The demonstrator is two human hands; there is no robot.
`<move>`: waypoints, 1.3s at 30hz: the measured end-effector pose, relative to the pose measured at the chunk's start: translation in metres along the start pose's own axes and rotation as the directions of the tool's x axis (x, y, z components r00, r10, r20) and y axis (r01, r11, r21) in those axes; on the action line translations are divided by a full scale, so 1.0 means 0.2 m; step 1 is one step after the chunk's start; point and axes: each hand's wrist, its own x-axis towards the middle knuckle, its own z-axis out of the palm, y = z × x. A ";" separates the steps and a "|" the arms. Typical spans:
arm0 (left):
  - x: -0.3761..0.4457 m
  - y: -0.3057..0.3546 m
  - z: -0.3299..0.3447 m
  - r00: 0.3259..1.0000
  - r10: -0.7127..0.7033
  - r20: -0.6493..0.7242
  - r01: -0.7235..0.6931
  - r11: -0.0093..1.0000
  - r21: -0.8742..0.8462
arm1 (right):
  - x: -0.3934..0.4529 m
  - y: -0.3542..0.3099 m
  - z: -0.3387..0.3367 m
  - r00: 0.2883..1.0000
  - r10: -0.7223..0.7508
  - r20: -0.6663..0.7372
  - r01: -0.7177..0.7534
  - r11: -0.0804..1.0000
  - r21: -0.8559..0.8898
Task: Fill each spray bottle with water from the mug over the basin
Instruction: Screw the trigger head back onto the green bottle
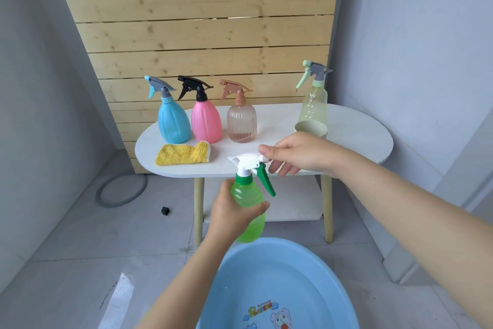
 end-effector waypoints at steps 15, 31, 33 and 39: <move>0.37 0.35 -0.09 0.979 0.203 0.030 -0.199 0.976 -0.089 | 0.06 0.18 0.02 0.987 -0.011 -0.160 0.075 0.914 0.399; 0.70 0.20 0.08 0.970 0.136 0.204 -0.134 0.991 -0.026 | 0.34 0.41 0.14 0.938 0.135 -0.318 0.048 0.860 0.508; 0.73 0.23 0.07 0.969 0.099 0.225 -0.136 0.979 0.155 | 0.36 0.42 0.16 0.925 0.149 -0.349 0.053 0.860 0.507; 0.80 0.19 0.08 0.972 0.115 0.205 -0.133 0.988 0.080 | 0.41 0.44 0.19 0.906 0.132 -0.402 0.094 0.863 0.497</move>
